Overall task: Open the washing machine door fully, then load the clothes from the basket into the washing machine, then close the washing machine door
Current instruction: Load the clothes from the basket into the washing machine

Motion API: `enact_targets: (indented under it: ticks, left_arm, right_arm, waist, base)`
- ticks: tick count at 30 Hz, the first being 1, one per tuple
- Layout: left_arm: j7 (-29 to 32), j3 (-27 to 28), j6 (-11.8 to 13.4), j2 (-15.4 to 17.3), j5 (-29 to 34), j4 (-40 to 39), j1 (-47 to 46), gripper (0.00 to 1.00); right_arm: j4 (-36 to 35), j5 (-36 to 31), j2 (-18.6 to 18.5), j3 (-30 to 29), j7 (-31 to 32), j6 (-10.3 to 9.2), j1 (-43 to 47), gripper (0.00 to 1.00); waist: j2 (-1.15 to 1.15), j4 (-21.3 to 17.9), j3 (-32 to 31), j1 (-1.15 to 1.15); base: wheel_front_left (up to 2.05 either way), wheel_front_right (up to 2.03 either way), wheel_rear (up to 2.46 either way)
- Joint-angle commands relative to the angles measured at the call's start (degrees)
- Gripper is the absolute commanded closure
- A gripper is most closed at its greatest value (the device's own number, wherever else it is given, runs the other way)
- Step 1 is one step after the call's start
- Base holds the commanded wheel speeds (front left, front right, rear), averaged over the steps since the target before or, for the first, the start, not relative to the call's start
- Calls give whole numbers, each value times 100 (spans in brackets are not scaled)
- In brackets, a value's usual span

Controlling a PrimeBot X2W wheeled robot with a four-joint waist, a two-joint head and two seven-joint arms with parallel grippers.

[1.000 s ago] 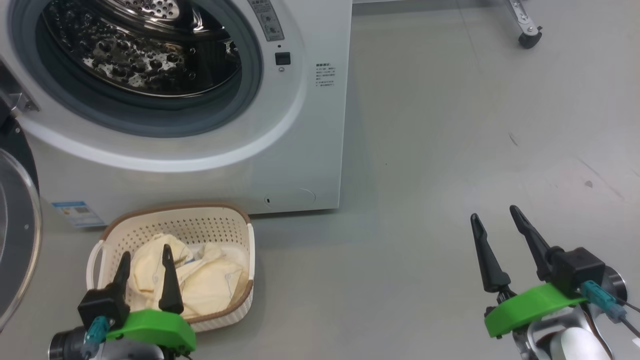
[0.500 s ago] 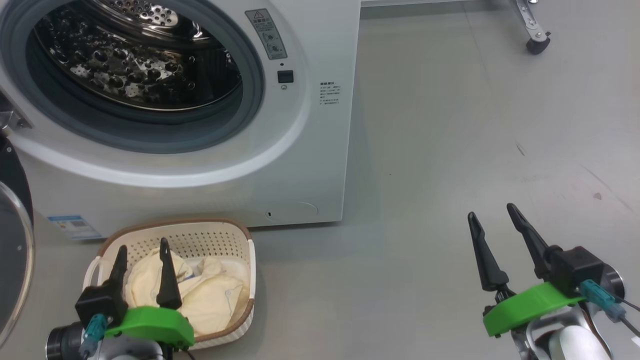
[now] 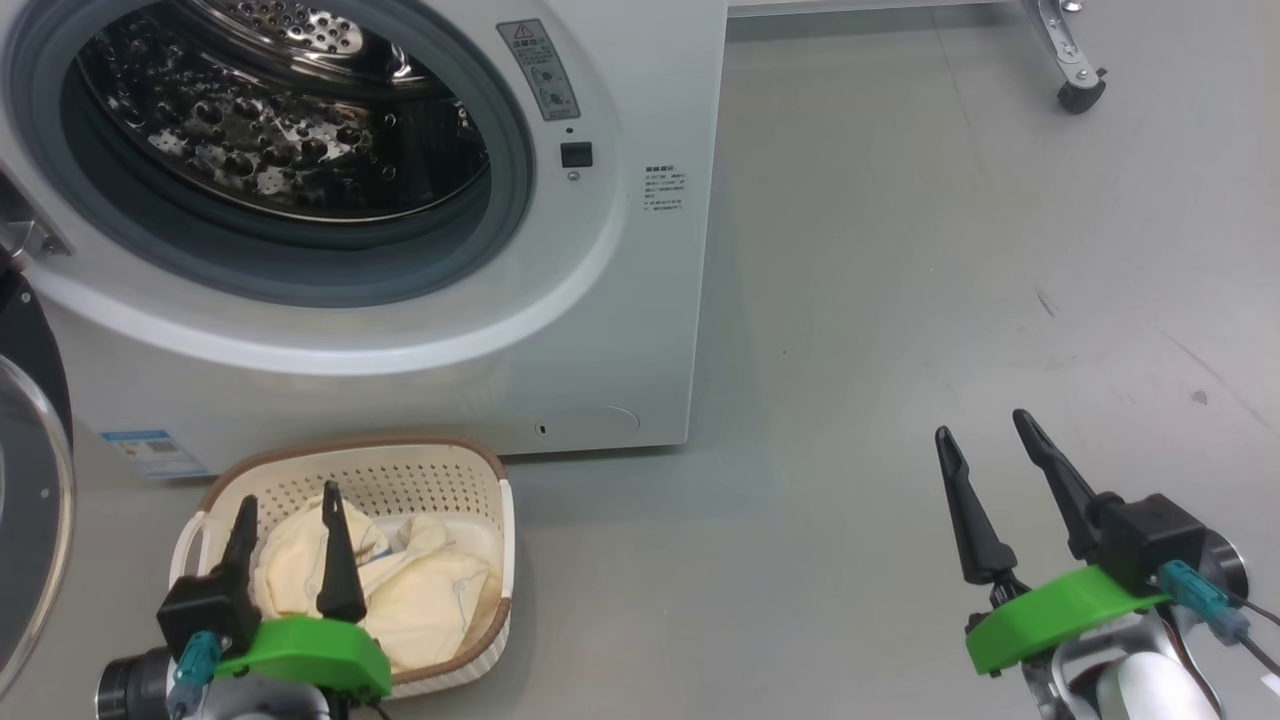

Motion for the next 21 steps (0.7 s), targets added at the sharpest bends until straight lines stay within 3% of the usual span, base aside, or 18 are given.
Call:
enact_targets:
  ticks: [1, 14, 21]
  left_arm:
    - [-45, 173, 38, 142, -4, -150, -247, 0]
    - [9, 72, -6, 187, -45, 10, -371, 0]
    - [159, -57, -221, 204, -119, 738, -820, 0]
  right_arm:
    - [-166, 19, -50, 132, -48, -1, -250, 0]
    - [-197, 47, -50, 149, -50, -1, -274, 0]
    - [-294, 77, -50, 164, -39, -1, -348, 0]
  waist:
    - [0, 0, 1, 0]
    - [0, -26, 148, 0]
    - [0, -27, 416, 0]
  base:
    - [0, 0, 0]
    - [0, 0, 0]
    - [0, 0, 0]
